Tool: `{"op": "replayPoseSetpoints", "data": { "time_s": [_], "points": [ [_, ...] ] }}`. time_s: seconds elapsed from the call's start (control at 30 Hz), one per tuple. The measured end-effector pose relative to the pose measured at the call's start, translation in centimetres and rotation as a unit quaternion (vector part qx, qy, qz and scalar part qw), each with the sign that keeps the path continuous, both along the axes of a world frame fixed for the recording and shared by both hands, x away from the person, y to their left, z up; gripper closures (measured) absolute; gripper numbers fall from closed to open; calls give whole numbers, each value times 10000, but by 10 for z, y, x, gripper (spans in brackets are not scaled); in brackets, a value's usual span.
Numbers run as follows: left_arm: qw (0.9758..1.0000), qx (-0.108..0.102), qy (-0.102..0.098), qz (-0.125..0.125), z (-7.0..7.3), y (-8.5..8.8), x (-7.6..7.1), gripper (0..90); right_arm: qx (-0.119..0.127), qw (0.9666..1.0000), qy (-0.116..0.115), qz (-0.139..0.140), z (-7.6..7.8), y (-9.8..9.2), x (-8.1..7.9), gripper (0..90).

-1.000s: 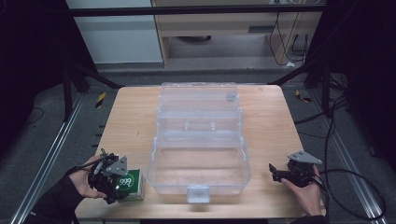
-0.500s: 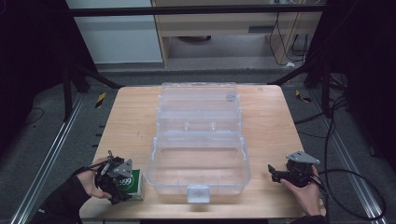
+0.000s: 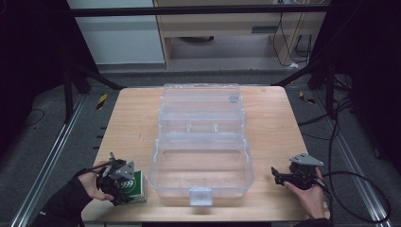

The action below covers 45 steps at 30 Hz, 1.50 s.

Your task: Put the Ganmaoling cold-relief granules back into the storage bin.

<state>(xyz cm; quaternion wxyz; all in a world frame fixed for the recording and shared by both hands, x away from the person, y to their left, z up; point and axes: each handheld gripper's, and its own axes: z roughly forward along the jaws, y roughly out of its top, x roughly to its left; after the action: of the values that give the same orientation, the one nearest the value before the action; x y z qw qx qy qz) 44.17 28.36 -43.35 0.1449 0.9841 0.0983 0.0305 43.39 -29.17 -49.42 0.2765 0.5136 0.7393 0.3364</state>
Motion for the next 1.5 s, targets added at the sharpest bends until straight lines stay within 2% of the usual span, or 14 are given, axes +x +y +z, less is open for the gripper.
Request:
{"op": "replayPoseSetpoints", "data": {
  "time_s": [0.2,0.23,0.37,0.43,0.47,0.5,0.53,0.67,1.13,1.5],
  "points": [
    [9999,-83,-83,57,13,5,-1,144,-11,10000,25,-6,0,0,0,20],
    [9998,-122,-135,86,22,7,-2,144,-9,10000,25,-5,0,0,0,20],
    [9995,-215,-196,119,33,8,-3,144,3,10000,23,-4,0,0,0,20],
    [9992,-270,-265,134,45,7,-3,145,-5,10000,24,-13,0,1,0,20],
    [9992,-270,-265,134,45,7,-3,145,-5,10000,24,-13,0,1,0,20],
    [9991,-273,-308,129,52,7,-3,145,2,10000,25,-18,0,1,-1,20],
    [9991,-273,-308,129,52,7,-3,145,-4,10000,19,-14,0,1,0,20],
    [9986,-349,-358,160,69,5,-3,146,4,10000,15,-8,0,1,0,20],
    [9977,-404,-526,97,103,-4,-4,147,14,10000,3,11,0,1,-1,20],
    [9974,-465,-548,0,121,-18,-2,148,-2,10000,-2,20,-1,1,0,20]
  ]
}}
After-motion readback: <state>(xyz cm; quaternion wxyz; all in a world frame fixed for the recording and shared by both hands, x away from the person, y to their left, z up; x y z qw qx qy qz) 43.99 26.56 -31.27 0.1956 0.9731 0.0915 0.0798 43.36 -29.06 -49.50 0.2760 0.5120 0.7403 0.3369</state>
